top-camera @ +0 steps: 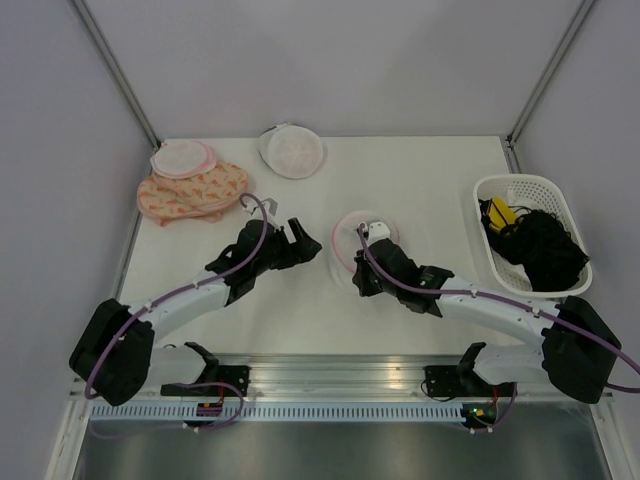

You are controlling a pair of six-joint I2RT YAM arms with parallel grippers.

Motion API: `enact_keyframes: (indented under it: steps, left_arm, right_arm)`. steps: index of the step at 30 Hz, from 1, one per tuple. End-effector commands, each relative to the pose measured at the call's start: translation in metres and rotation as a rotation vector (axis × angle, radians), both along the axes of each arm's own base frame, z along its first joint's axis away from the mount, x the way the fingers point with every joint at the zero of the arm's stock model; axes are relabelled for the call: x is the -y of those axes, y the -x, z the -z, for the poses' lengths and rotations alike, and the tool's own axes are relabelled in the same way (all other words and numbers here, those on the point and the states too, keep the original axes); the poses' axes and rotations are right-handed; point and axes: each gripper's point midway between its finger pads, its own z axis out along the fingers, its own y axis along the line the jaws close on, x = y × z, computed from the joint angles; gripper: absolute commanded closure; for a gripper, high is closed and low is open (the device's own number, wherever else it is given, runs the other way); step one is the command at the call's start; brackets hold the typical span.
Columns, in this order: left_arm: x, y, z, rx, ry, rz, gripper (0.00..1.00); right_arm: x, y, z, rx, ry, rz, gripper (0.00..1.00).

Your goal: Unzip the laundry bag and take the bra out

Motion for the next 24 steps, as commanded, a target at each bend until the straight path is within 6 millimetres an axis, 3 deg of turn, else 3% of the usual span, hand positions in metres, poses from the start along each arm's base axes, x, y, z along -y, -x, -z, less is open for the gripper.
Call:
enact_keyframes:
  steps: [1, 4, 7, 9, 14, 16, 17, 18, 20, 21, 23, 24]
  left_arm:
    - [0.013, 0.020, -0.023, 0.008, 0.228, -0.024, 0.07]
    - [0.029, 0.035, -0.035, 0.019, 0.320, 0.033, 0.07]
    - [0.049, 0.037, -0.043, 0.030, 0.352, 0.094, 0.07]
    - [0.058, 0.038, -0.037, 0.011, 0.358, 0.121, 0.07]
    - [0.071, 0.038, -0.044, 0.055, 0.411, 0.159, 0.08]
    - [0.078, 0.042, -0.041, 0.047, 0.416, 0.200, 0.14]
    - [0.081, 0.044, -0.042, 0.047, 0.419, 0.222, 0.20]
    - [0.084, 0.045, -0.042, 0.045, 0.419, 0.235, 0.38]
    - [0.086, 0.046, -0.035, 0.032, 0.406, 0.245, 0.61]
    - [0.084, 0.046, -0.032, 0.027, 0.399, 0.239, 0.83]
    - [0.081, 0.044, -0.028, 0.025, 0.383, 0.213, 0.97]
    - [0.077, 0.043, -0.023, 0.021, 0.359, 0.194, 0.98]
  right_arm:
    - [-0.051, 0.020, -0.041, 0.031, -0.245, -0.253, 1.00]
    - [-0.061, 0.025, -0.048, 0.033, -0.281, -0.314, 1.00]
    - [-0.066, 0.029, -0.047, 0.023, -0.294, -0.348, 1.00]
    - [-0.068, 0.030, -0.044, 0.014, -0.296, -0.358, 1.00]
    - [-0.066, 0.036, -0.038, -0.009, -0.282, -0.385, 0.99]
    - [-0.064, 0.037, -0.035, -0.013, -0.276, -0.382, 1.00]
    - [-0.062, 0.037, -0.034, -0.014, -0.266, -0.375, 1.00]
    - [-0.062, 0.037, -0.033, -0.013, -0.264, -0.375, 1.00]
    - [-0.062, 0.038, -0.032, -0.021, -0.260, -0.376, 1.00]
    - [-0.060, 0.038, -0.030, -0.024, -0.257, -0.374, 1.00]
    - [-0.060, 0.039, -0.032, -0.022, -0.263, -0.370, 0.99]
    - [-0.058, 0.039, -0.032, -0.021, -0.264, -0.366, 0.99]
